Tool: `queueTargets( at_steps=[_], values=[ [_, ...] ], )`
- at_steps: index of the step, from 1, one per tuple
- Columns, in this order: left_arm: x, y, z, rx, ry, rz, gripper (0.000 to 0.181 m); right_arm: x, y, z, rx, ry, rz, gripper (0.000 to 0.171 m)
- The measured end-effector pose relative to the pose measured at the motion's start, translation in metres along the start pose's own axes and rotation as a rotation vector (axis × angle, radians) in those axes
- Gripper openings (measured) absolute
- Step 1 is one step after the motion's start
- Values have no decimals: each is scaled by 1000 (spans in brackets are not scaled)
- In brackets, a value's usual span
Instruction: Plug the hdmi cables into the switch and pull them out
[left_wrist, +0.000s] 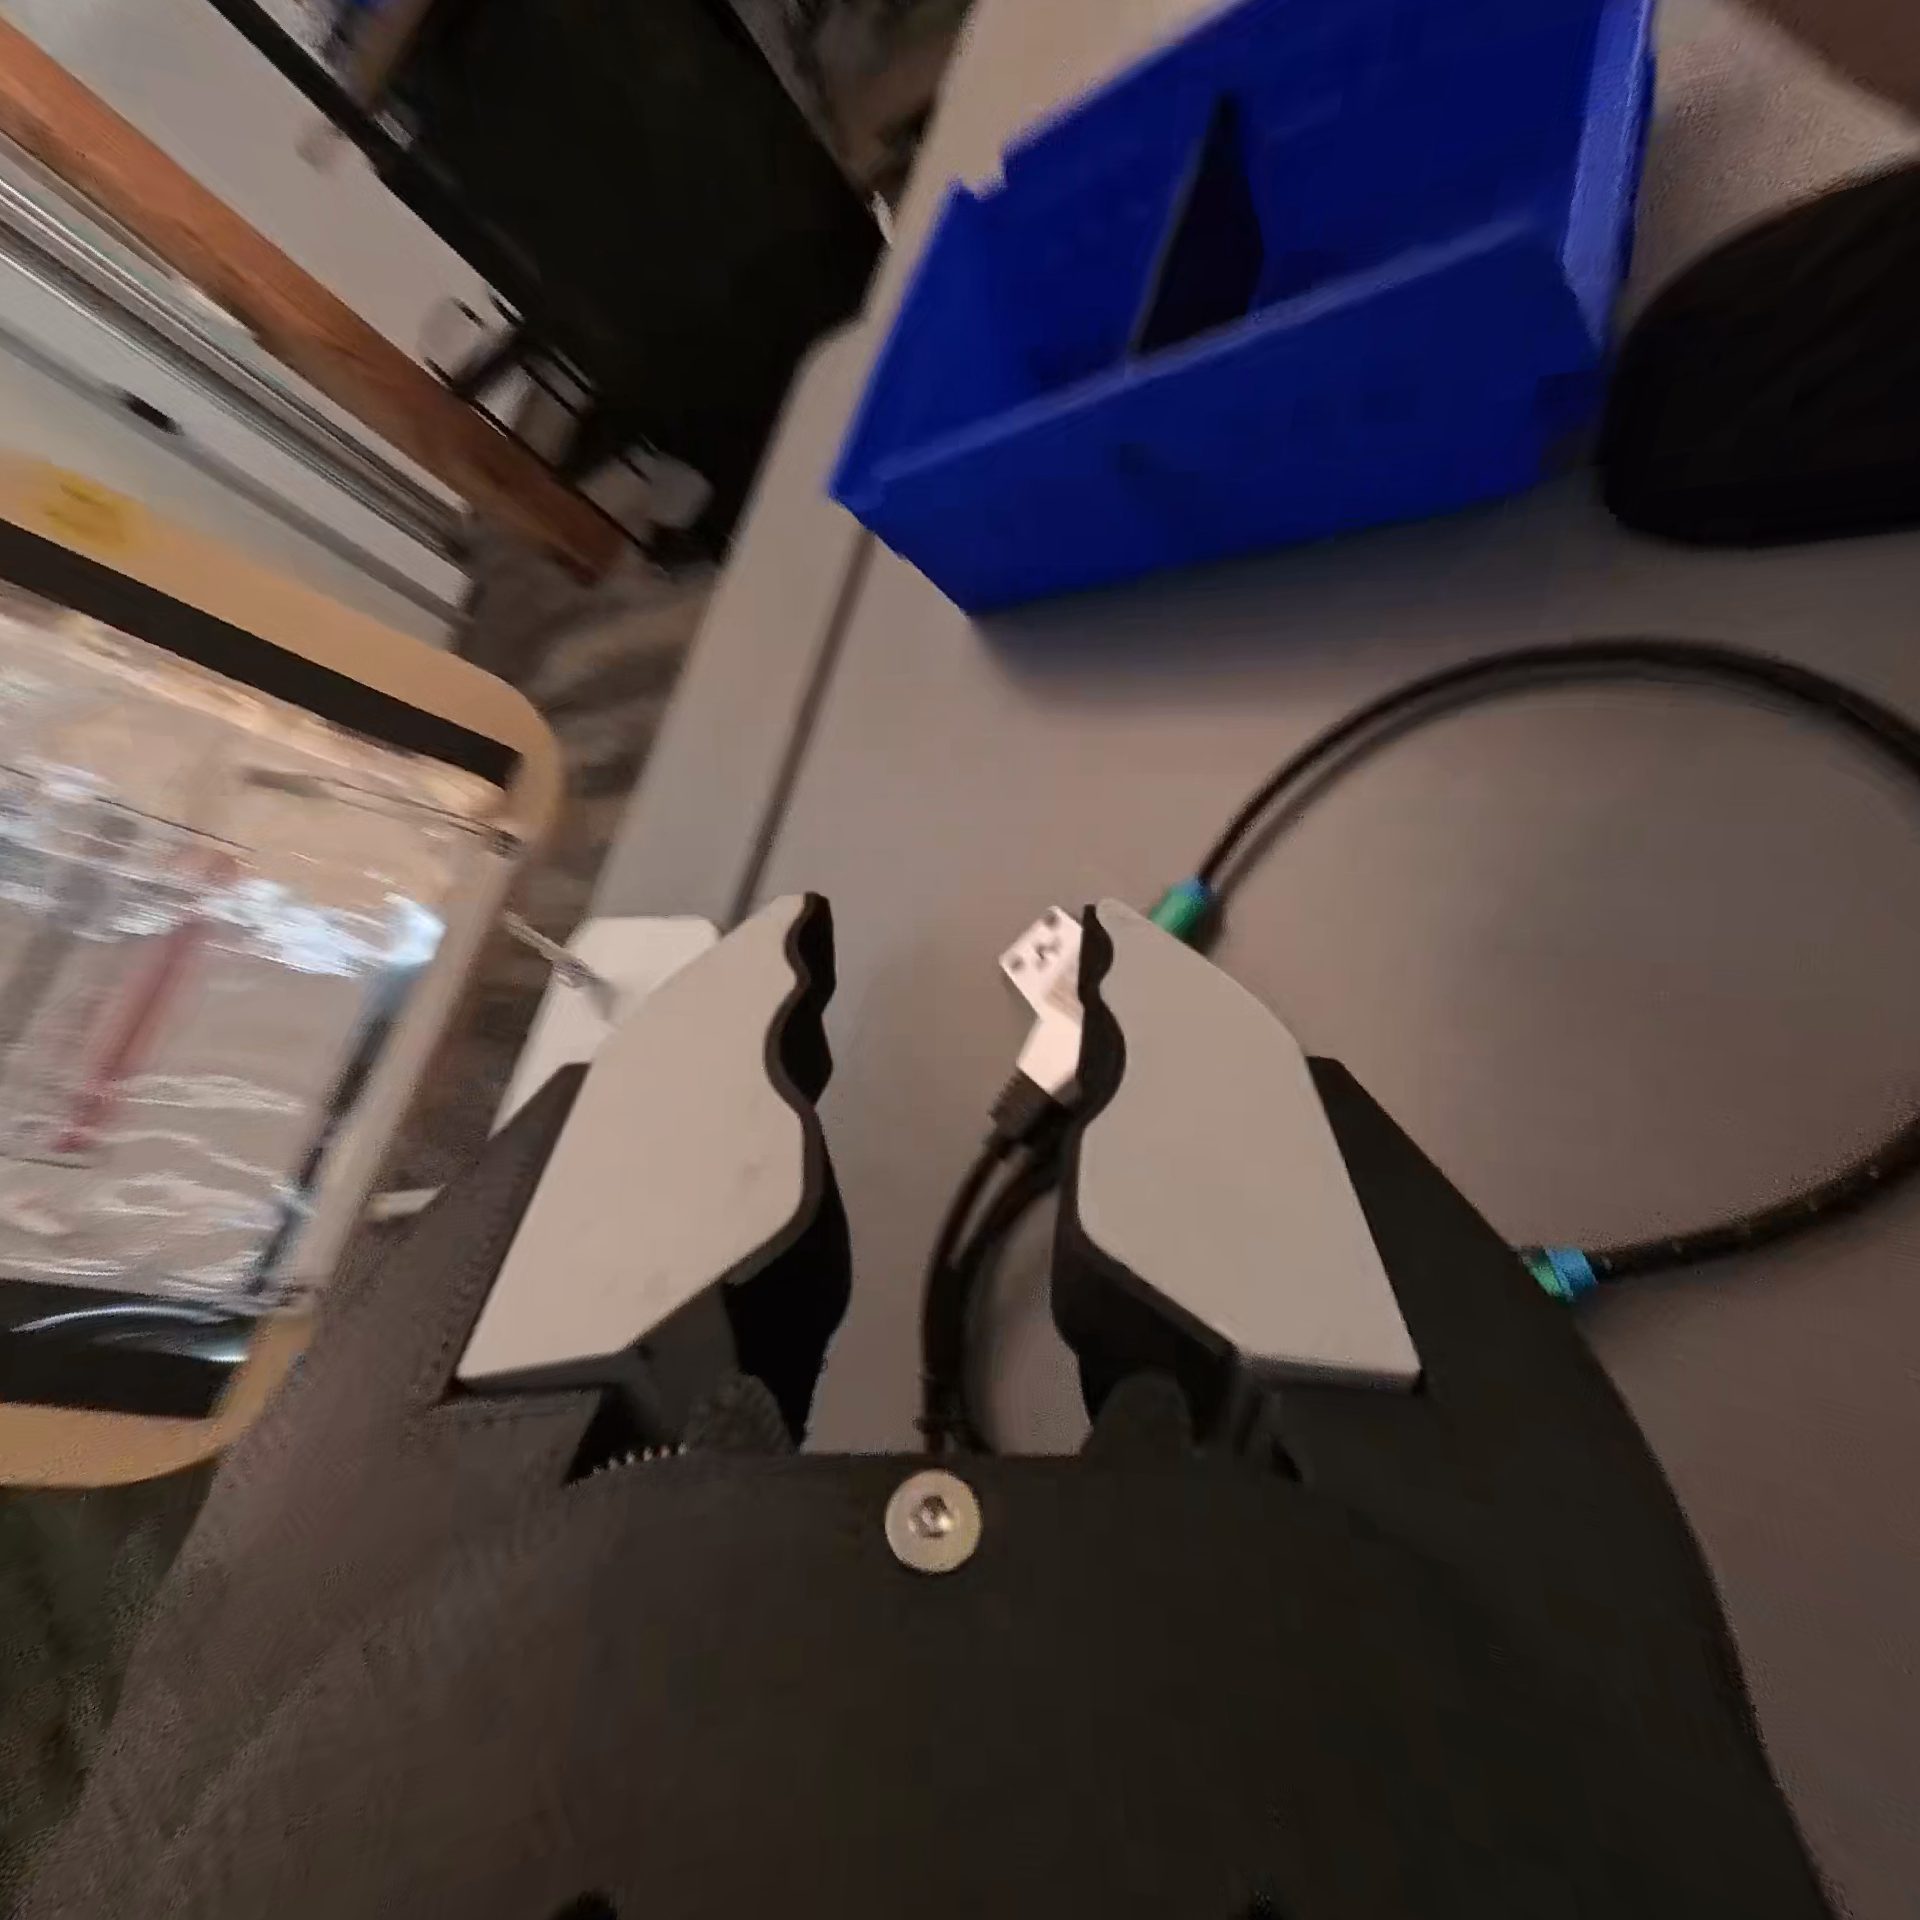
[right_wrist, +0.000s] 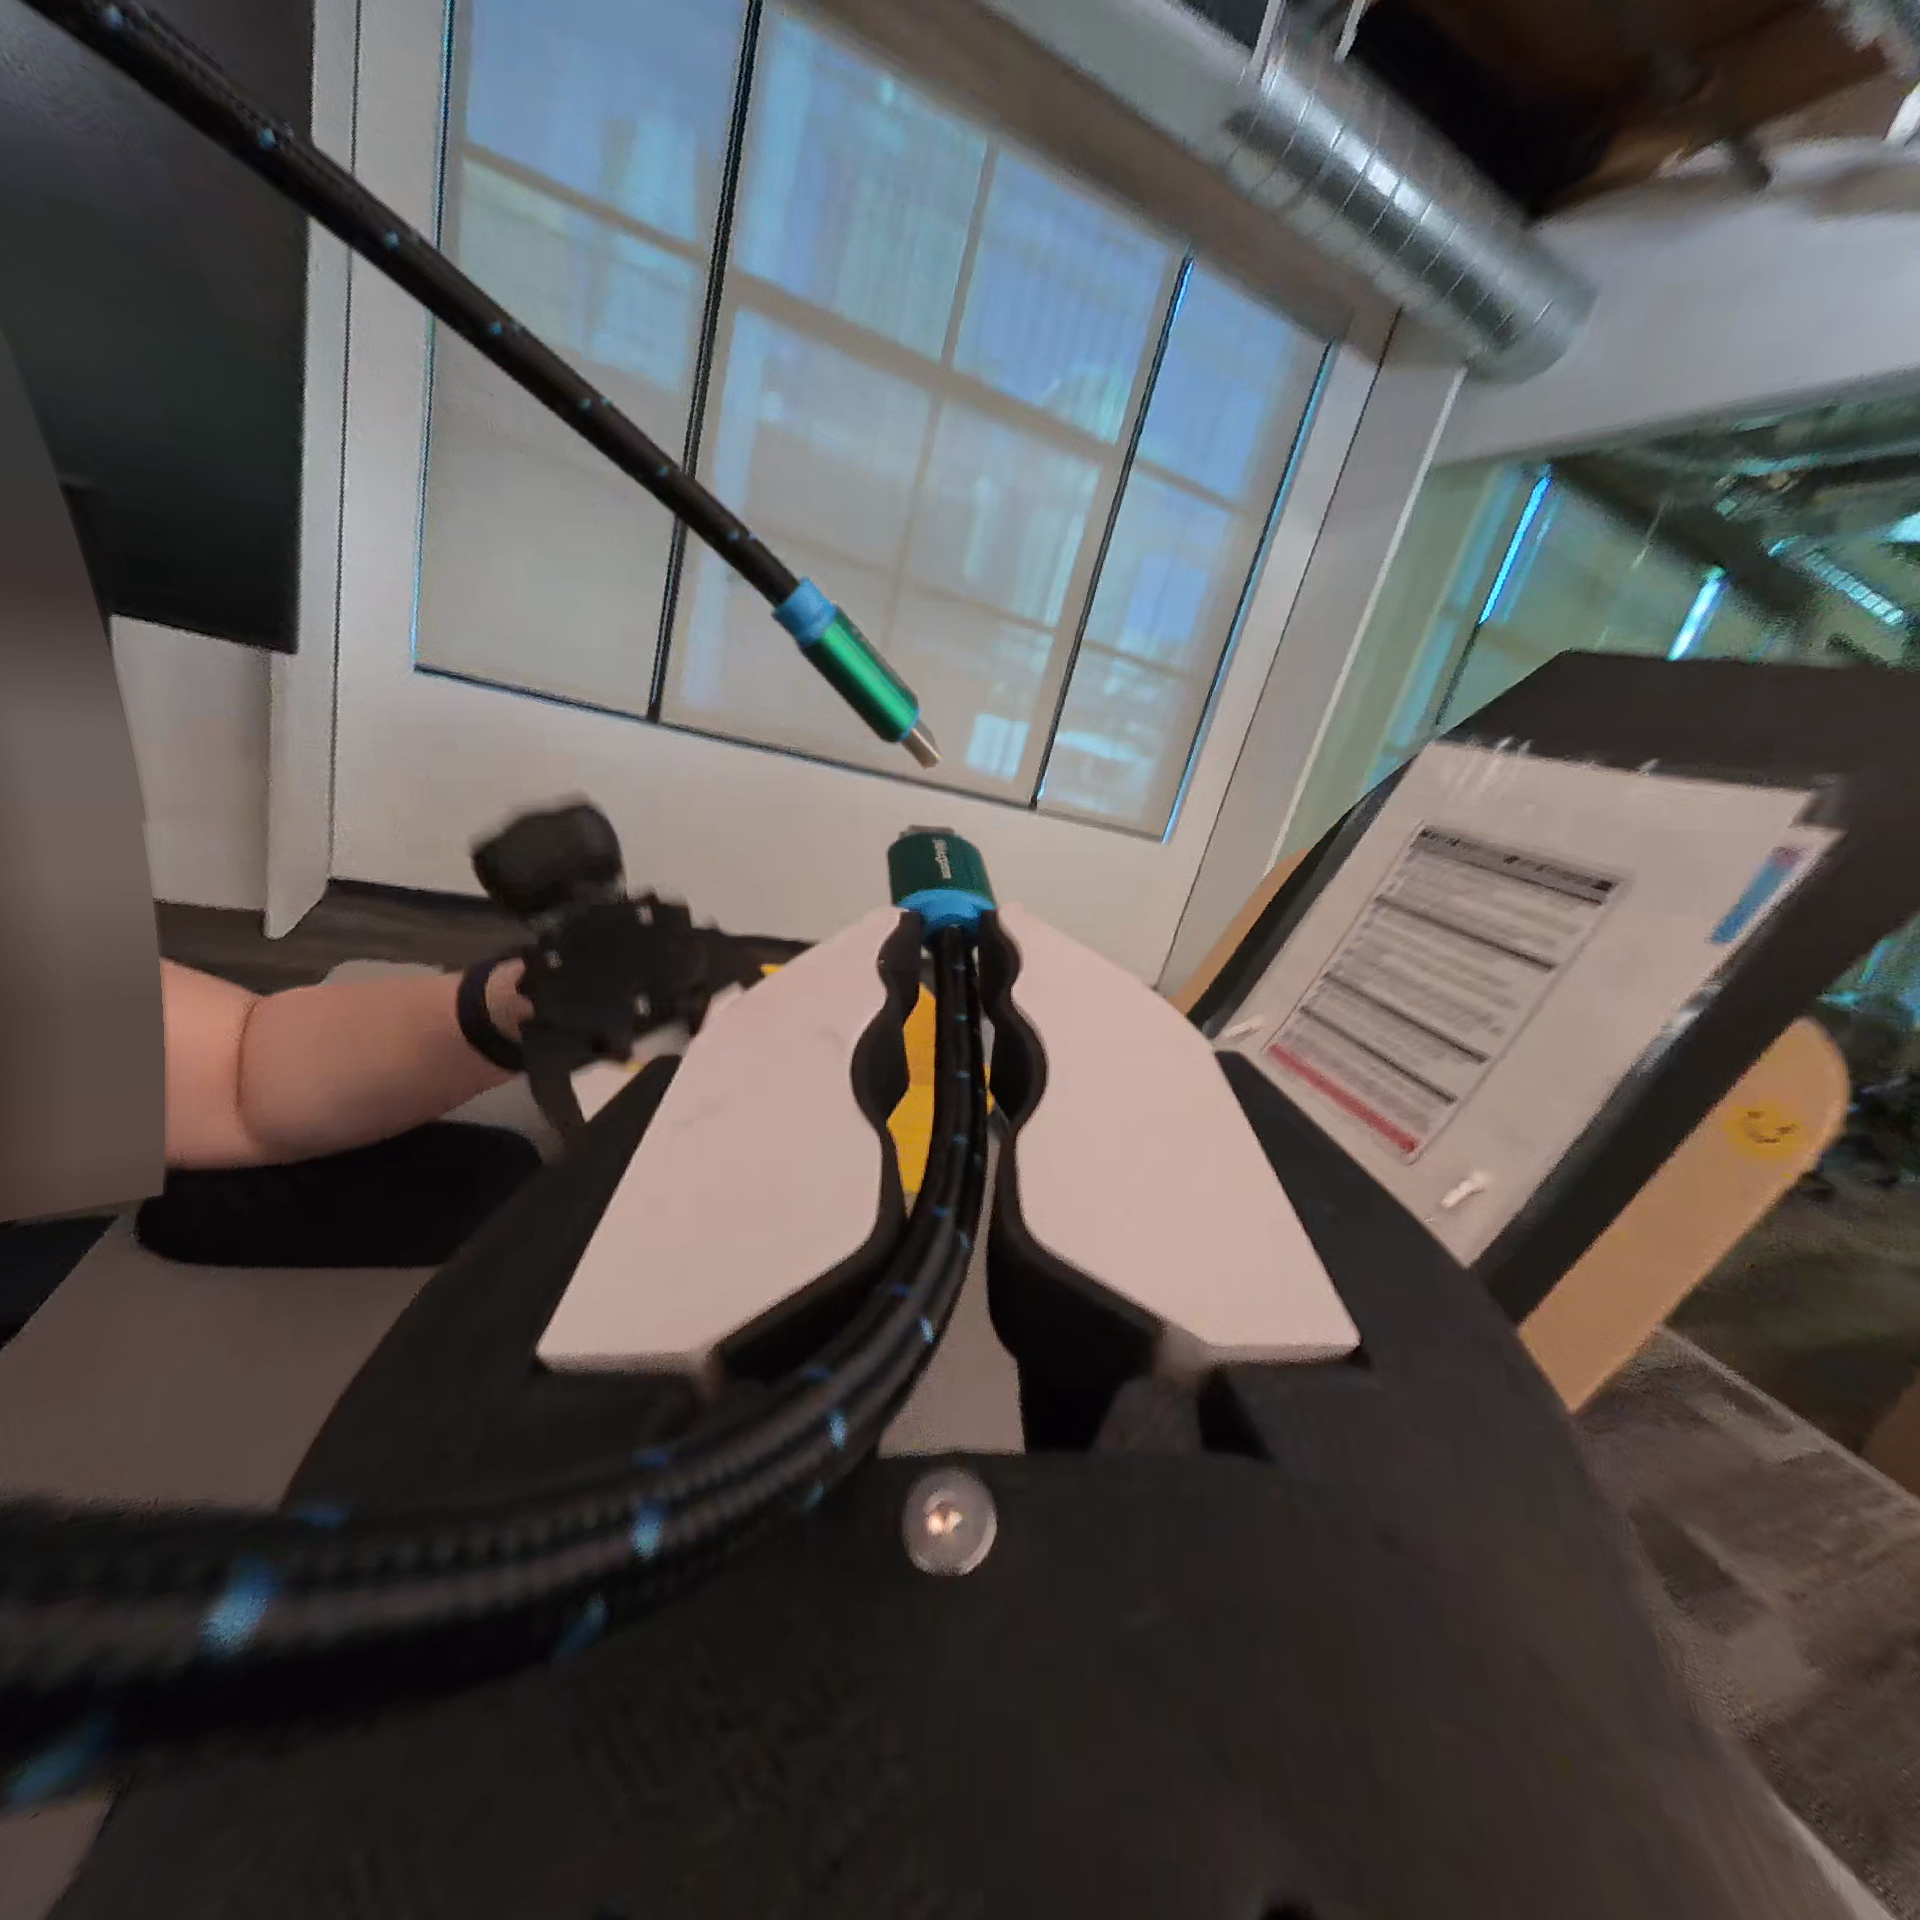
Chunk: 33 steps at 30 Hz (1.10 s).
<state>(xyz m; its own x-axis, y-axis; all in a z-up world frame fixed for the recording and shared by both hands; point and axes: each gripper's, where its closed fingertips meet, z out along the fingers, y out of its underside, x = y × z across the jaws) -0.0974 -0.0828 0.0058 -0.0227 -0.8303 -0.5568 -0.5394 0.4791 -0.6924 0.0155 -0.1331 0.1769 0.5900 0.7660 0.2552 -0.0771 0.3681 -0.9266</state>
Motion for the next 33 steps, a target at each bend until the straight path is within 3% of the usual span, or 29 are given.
queueTargets(
  at_steps=[3, 6, 12, 21, 22, 26, 28, 33],
  values=[
    [18, 45, 34, -185, 109, -112, 49, 3, -21, -21, 55, 28, -26, 11],
    [44, 68, 59, -277, 235, -210, 68, 1, -35, -33, 86, 32, -43, 11],
    [64, 109, 95, -401, 253, -151, 95, -6, -34, -28, 63, -13, -55, 11],
    [62, 108, 104, -339, 269, -213, 79, 3, 1, -4, -28, -24, 33, 11],
    [62, 107, 103, -341, 261, -188, 77, 4, 6, -1, -38, -22, 43, 11],
    [56, 108, 102, -393, 101, 103, 35, 10, 22, 5, -59, -19, 92, 11],
    [54, 109, 103, -421, 33, 208, 29, 12, 27, 7, -65, -21, 107, 12],
    [54, 108, 103, -430, 25, 207, 28, 12, 38, 11, -95, -25, 118, 11]
  ],
)
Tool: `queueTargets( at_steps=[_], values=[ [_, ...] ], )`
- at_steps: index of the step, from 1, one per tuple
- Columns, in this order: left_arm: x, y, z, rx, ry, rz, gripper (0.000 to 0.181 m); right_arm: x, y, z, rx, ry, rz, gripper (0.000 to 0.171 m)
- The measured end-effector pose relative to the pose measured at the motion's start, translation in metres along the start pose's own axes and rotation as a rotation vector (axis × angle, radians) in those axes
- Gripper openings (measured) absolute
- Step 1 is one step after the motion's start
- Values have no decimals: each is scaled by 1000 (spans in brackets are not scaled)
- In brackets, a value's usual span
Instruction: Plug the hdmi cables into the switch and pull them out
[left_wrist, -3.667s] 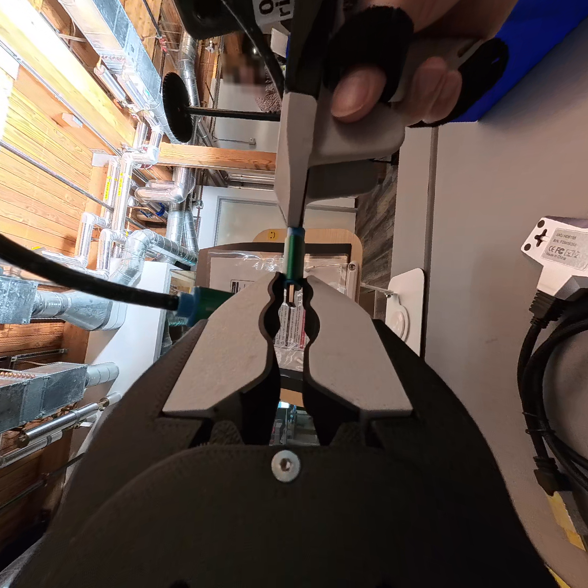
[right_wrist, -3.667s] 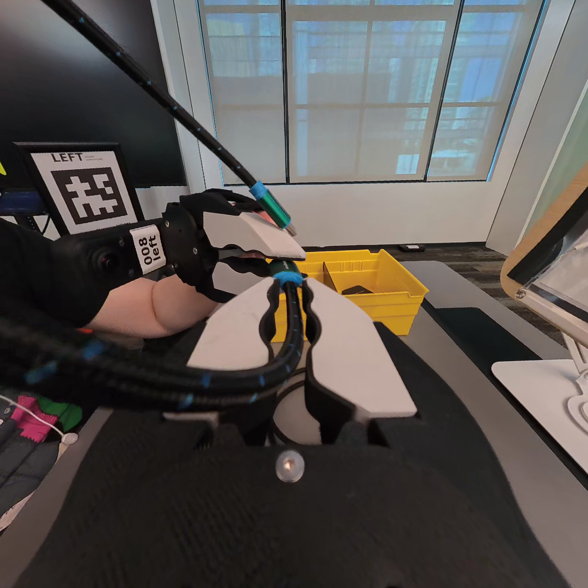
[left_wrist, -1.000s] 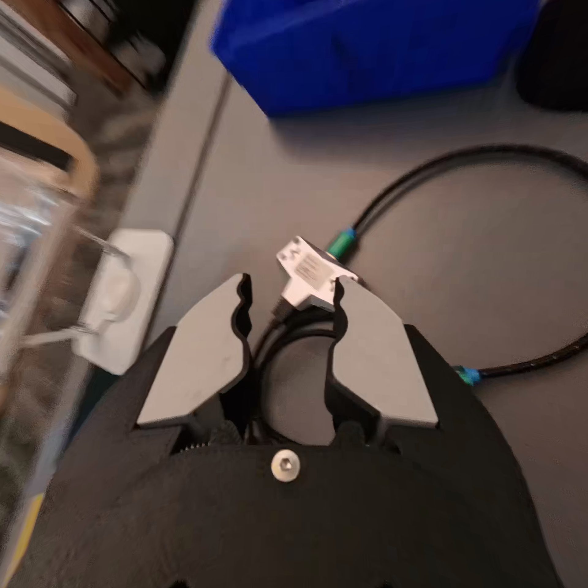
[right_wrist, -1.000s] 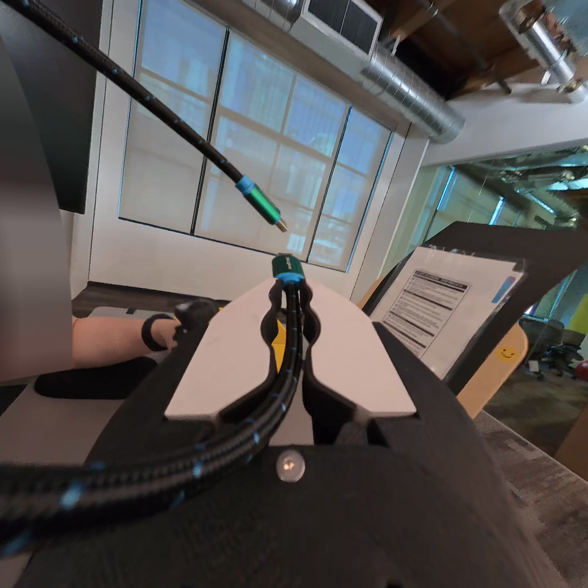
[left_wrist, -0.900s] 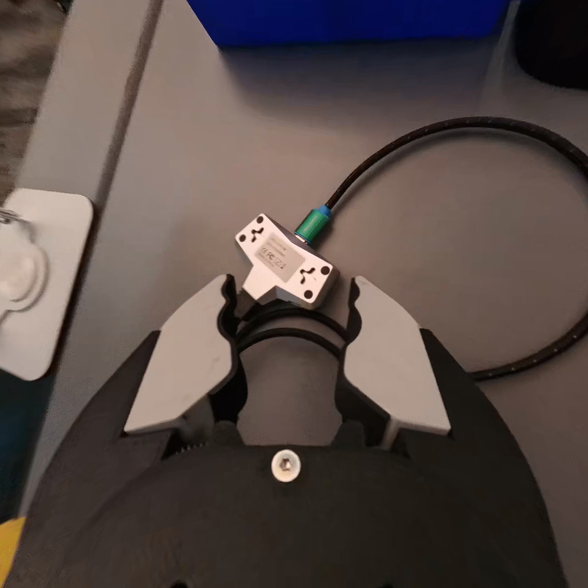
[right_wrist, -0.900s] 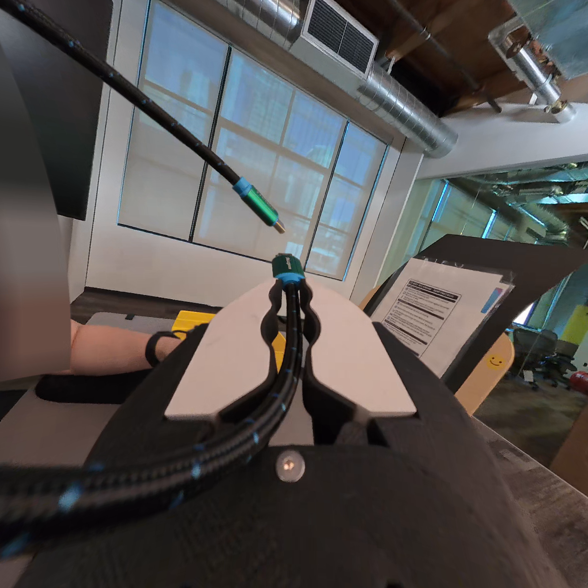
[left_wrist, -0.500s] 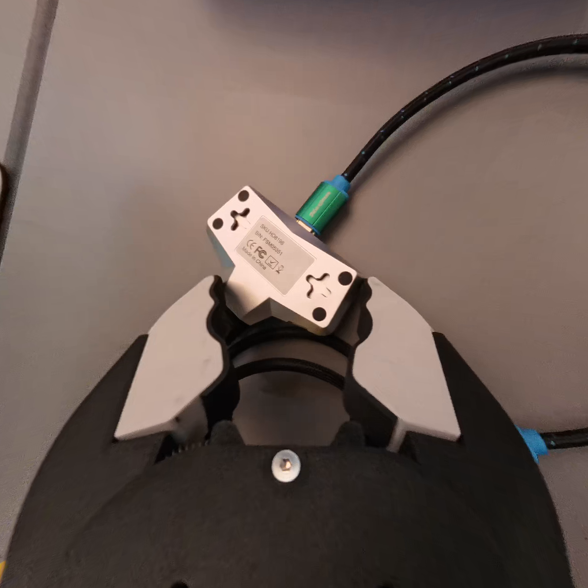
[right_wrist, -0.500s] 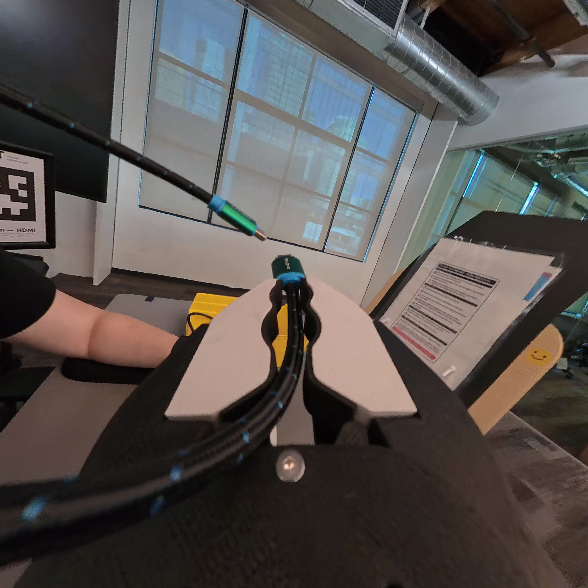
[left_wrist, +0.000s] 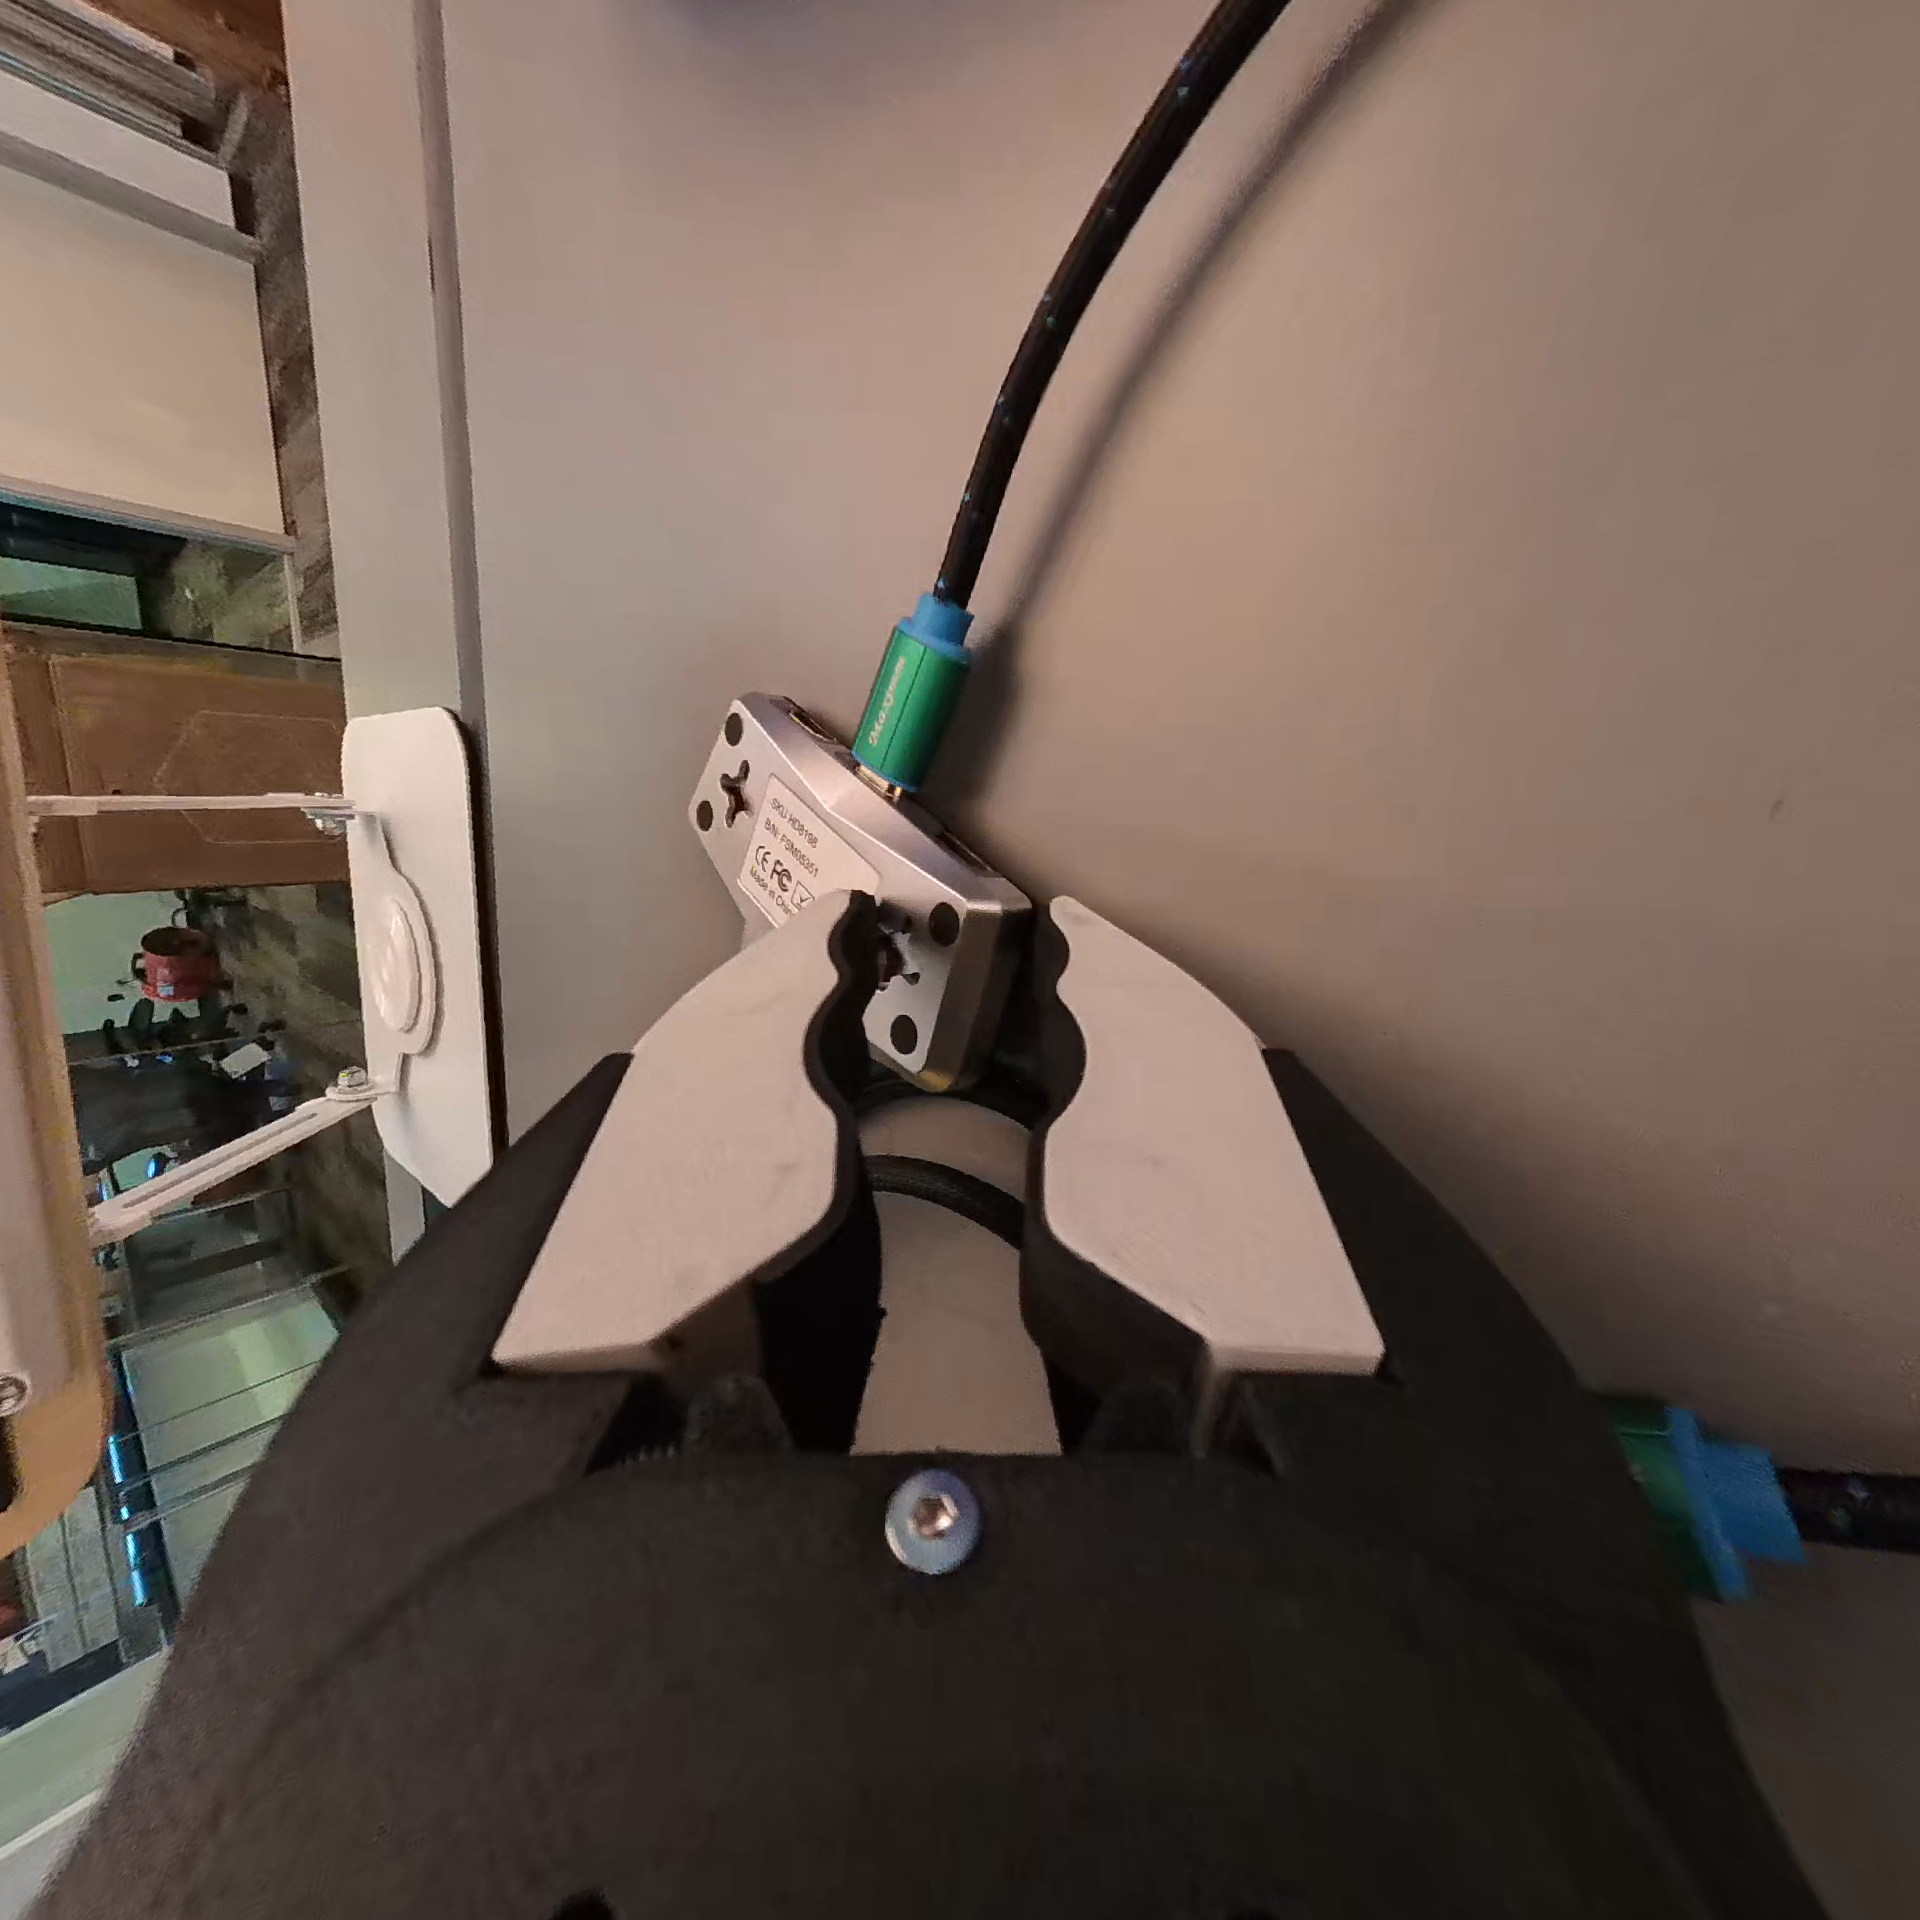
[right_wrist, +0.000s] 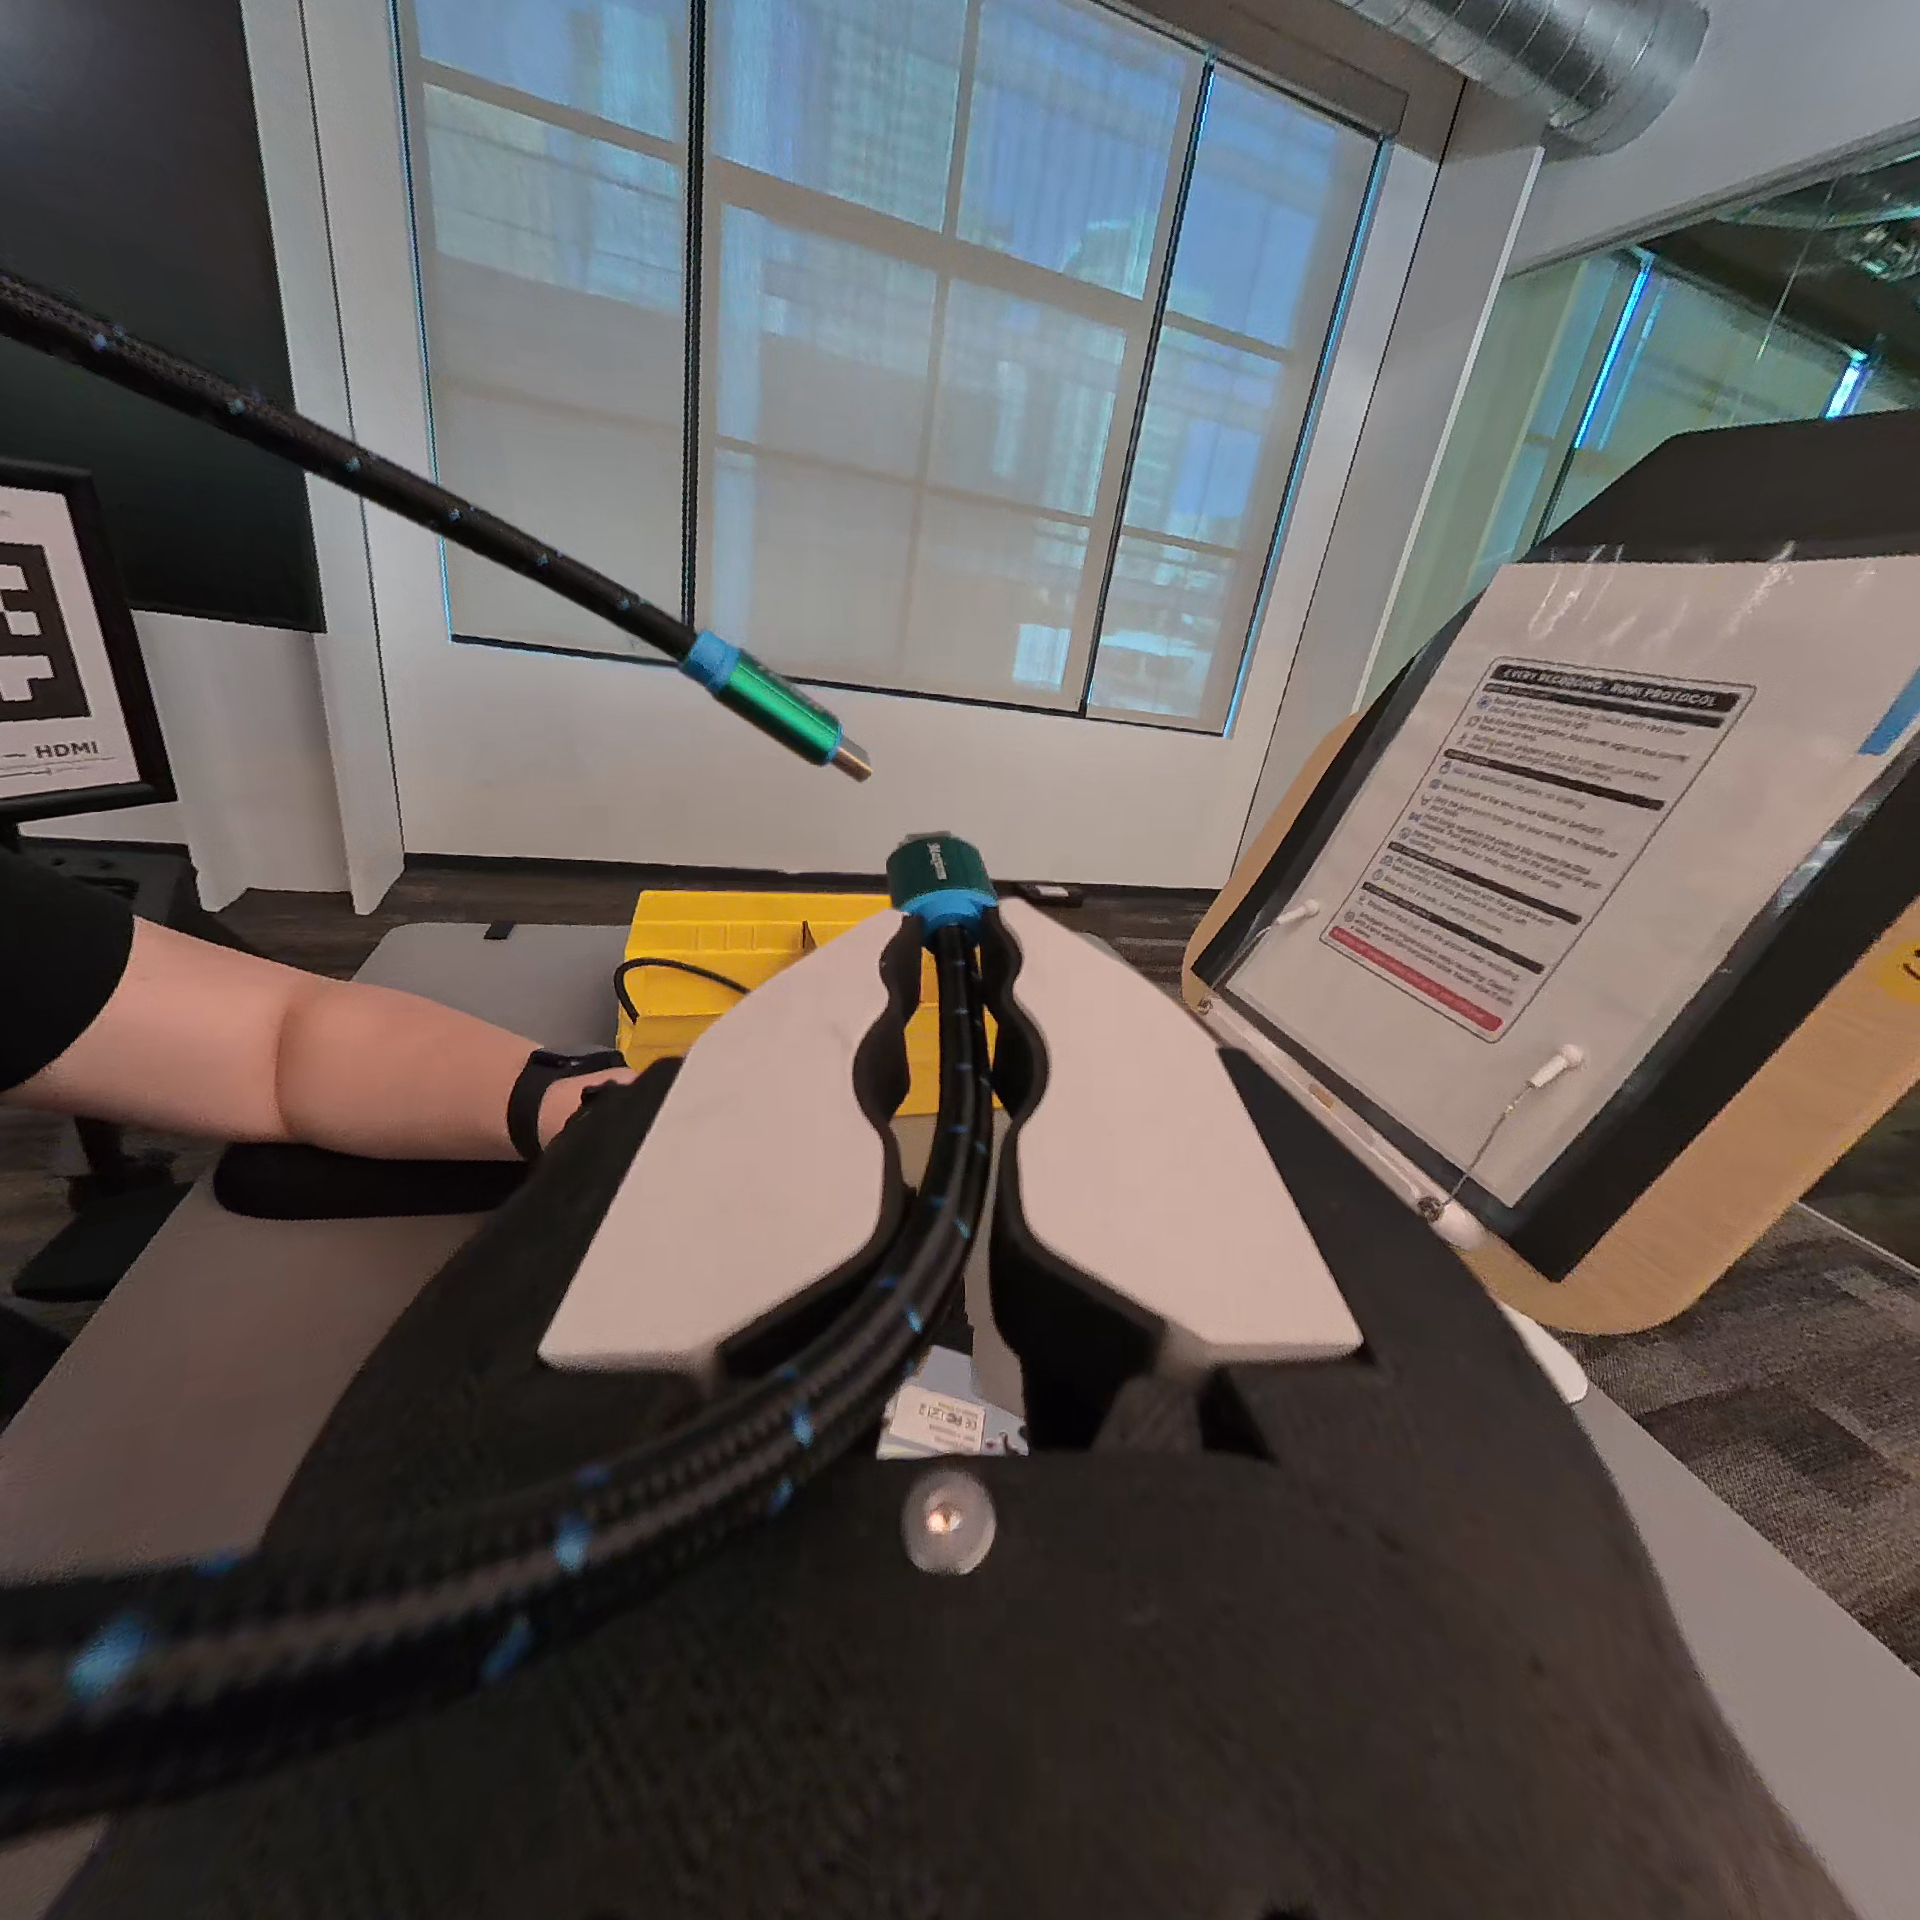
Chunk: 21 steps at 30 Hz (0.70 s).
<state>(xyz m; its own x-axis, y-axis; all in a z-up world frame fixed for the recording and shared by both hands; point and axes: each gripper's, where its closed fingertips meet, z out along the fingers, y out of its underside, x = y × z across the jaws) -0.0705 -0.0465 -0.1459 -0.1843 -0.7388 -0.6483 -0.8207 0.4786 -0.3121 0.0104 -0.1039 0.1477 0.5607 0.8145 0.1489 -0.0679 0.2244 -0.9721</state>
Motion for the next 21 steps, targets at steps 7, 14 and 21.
queueTargets(
  at_steps=[7, 14, 21],
  values=[
    [-6, -2, -5, 7, -5, -21, 25, -1, 12, 8, -41, -12, 6, 11],
    [-10, -3, -9, 11, 6, -49, 23, 7, 21, 11, -66, 17, 36, 11],
    [-12, -4, -12, 9, 8, -56, 20, 15, 30, 12, -79, 39, 79, 11]
  ],
)
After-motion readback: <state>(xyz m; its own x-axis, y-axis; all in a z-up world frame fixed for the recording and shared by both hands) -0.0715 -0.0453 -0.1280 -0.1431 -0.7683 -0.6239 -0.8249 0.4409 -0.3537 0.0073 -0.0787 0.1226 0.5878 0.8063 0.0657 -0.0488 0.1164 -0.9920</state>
